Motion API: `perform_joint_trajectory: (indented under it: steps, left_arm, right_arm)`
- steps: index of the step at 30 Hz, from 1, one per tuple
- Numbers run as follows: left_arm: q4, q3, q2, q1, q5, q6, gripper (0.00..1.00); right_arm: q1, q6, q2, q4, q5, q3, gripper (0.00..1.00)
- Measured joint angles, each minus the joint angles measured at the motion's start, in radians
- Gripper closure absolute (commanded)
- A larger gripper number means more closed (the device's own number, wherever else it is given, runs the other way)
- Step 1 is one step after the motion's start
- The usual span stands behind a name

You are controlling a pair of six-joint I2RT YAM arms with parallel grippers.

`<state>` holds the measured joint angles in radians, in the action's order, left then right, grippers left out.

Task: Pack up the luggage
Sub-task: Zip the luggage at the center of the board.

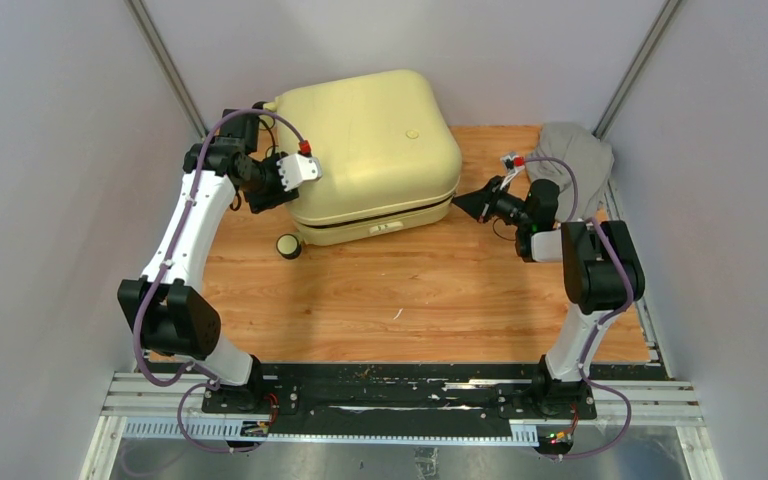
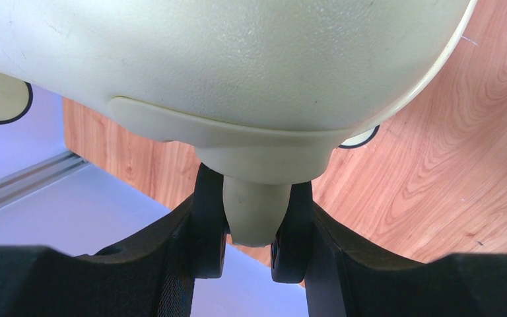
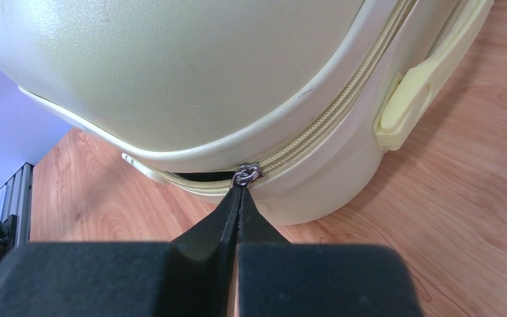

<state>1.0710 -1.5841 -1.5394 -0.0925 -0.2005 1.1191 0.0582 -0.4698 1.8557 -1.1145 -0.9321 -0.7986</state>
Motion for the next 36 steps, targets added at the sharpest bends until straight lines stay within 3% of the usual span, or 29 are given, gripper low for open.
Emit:
perform_joint_trajectory:
  steps: [1,4,7,15,26,29,33,36]
  left_arm:
    - [0.0,0.002,0.002,0.0,0.0,0.0,1.0]
    - [-0.003,0.005,0.005,0.0,0.0,0.001,1.0]
    - [-0.006,0.008,0.007,0.0,0.0,0.003,1.0]
    - [-0.008,0.009,0.01,0.0,0.0,0.004,1.0]
    - [-0.008,0.009,0.011,0.0,0.0,0.003,1.0]
    - [-0.007,0.009,0.011,-0.001,-0.001,0.003,1.0]
    - [-0.007,0.009,0.011,-0.001,-0.001,0.003,1.0]
    - [-0.007,0.009,0.013,-0.001,-0.001,0.003,1.0]
  right_arm:
    - [0.0,0.0,-0.002,0.0,0.002,0.003,0.95]
    - [0.0,0.001,-0.006,0.005,0.003,0.005,0.6]
    - [0.0,0.003,-0.006,0.017,0.009,0.006,0.47]
    - [0.012,0.013,-0.008,0.021,0.026,0.008,0.49]
    - [0.028,0.028,-0.008,0.045,0.063,0.005,0.87]
    - [0.031,0.029,-0.008,0.043,0.066,0.004,0.88]
    - [0.034,0.024,-0.008,0.045,0.068,-0.001,0.77]
    - [0.039,0.02,-0.007,0.053,0.068,-0.011,0.78]
